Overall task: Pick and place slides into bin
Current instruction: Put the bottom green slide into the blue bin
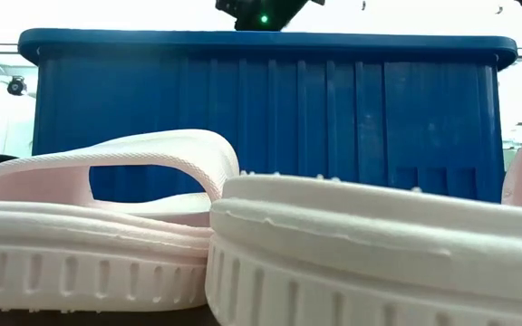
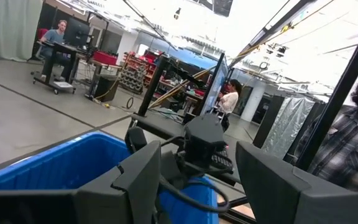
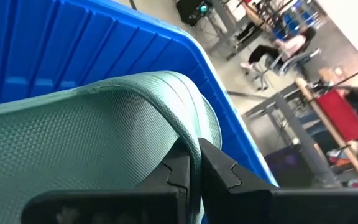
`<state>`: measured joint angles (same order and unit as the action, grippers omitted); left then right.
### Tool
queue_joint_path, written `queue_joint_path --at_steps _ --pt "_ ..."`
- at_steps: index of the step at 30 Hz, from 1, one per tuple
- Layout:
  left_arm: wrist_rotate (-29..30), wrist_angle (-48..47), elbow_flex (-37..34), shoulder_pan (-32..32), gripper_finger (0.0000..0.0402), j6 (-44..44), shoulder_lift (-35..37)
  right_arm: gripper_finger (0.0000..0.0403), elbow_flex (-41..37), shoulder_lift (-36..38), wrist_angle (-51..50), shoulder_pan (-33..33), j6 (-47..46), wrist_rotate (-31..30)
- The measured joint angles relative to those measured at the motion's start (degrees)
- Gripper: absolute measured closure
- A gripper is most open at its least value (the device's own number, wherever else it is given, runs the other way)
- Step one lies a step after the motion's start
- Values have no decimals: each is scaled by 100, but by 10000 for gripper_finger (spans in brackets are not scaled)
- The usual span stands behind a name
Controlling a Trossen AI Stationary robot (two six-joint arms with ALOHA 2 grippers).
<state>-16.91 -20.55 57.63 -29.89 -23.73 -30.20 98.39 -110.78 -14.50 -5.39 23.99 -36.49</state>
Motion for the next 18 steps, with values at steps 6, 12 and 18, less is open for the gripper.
queue_joint_path --at_steps 6,12,18 --pt "1 0 0 0 208 0 -2 394 -313 0 466 -116 104 226" --pt "2 0 0 0 208 -4 -2 394 -300 -2 364 -196 23 -159" --pt "4 0 0 0 208 -13 -2 394 100 -2 314 -60 330 -377"
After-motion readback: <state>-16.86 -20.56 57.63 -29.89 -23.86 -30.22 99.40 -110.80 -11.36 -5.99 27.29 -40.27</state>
